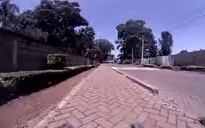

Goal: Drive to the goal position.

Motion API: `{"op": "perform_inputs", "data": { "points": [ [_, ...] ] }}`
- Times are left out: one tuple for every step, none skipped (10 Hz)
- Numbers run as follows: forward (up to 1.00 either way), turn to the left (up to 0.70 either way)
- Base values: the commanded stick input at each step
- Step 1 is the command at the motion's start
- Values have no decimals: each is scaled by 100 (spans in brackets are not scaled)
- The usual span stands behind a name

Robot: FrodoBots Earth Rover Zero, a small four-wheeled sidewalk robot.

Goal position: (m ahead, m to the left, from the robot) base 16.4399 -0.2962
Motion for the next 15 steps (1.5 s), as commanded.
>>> {"op": "perform_inputs", "data": {
  "points": [
    [70,0],
    [70,0],
    [70,0],
    [70,0],
    [70,0],
    [70,0],
    [70,0],
    [70,0],
    [70,0],
    [70,0],
    [70,0],
    [70,0],
    [70,0],
    [70,0],
    [70,0]
  ]
}}
